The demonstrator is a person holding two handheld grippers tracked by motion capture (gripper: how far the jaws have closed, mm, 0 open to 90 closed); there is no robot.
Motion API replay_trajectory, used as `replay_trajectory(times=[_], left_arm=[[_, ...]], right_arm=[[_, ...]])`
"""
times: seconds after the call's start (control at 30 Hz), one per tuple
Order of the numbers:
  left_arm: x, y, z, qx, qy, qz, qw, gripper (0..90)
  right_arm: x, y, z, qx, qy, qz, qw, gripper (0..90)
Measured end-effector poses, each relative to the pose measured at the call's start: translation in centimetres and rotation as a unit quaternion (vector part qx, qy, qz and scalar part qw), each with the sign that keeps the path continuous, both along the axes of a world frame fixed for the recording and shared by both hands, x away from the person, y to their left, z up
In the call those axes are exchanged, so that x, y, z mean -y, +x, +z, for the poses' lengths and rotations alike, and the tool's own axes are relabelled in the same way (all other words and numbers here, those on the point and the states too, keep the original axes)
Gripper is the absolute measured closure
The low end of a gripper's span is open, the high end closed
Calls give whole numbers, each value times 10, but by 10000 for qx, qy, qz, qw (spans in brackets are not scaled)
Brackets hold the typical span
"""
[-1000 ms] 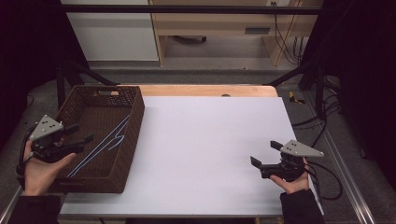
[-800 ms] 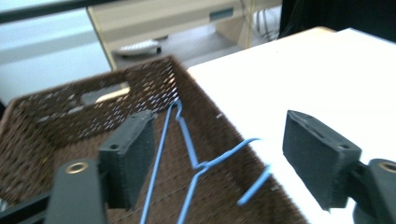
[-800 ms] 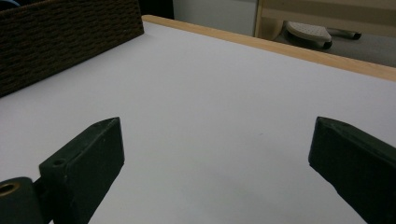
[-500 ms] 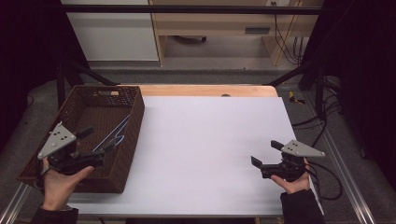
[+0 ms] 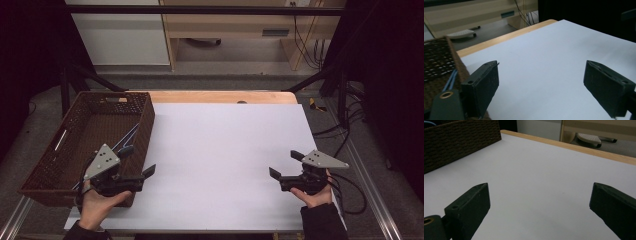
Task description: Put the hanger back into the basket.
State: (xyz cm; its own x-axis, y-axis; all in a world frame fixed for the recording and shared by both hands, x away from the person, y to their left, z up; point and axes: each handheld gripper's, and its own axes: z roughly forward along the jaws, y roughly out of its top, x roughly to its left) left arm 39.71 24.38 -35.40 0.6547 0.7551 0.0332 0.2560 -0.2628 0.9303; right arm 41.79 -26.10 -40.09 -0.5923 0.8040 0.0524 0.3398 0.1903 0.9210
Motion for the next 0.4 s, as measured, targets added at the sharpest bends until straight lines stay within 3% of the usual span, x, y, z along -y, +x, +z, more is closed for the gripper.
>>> replay_trajectory(times=[0.4], left_arm=[[20, 0, -30, -292, 53, -234, 9993, 119]], right_arm=[[-1, 0, 0, 0, 4, 11, 10000, 37]])
